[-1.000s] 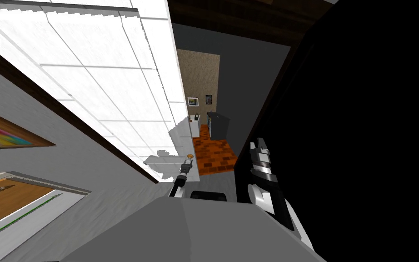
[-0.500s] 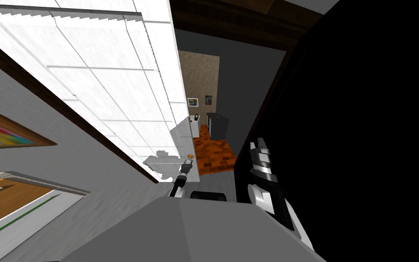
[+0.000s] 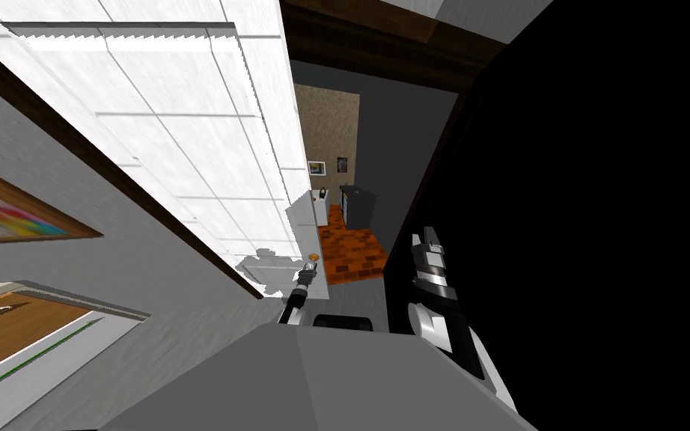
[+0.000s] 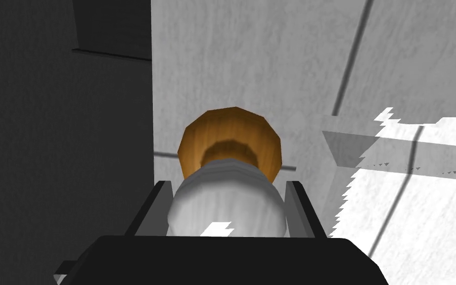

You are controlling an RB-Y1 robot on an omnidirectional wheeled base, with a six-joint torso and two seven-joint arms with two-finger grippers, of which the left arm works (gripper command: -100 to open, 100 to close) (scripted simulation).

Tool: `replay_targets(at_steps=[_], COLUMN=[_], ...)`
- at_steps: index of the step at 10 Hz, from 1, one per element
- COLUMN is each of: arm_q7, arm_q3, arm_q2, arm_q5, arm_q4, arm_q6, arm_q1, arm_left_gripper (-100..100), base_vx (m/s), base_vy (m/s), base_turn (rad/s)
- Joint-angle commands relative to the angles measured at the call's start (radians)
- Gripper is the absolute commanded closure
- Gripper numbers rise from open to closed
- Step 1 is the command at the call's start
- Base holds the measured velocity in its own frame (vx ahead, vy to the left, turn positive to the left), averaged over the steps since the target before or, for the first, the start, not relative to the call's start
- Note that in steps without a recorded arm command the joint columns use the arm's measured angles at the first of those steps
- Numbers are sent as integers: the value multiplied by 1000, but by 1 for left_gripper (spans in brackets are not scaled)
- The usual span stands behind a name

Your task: Pull the door open

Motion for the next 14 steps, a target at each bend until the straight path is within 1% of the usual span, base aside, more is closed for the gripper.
replay_targets(at_steps=[1, 5, 6, 8, 9, 11, 12, 13, 14], arm_q7=[47, 154, 166, 226, 235, 296, 305, 343, 368], arm_q3=[2, -3, -3, -7, -7, -10, -10, -12, -14], arm_q2=[6, 14, 14, 20, 20, 25, 25, 28, 31], arm_q5=[8, 27, 27, 38, 38, 49, 49, 56, 63], arm_q4=[2, 9, 9, 14, 14, 18, 18, 21, 24], arm_q6=[-6, -11, -11, -13, -13, -16, -16, -18, -20], arm_q1=[0, -4, -4, -6, -6, -8, -8, -10, -11], arm_left_gripper=[100, 100, 100, 100, 100, 100, 100, 100, 100], base_vx=[-97, -98, -64, -58, -51, -62, -64, -63, -76], base_vy=[6, 7, 5, 3, 5, -1, -2, 5, 14], base_turn=[-26, -27, -6, -23, -13, -23, -12, -18, -39])
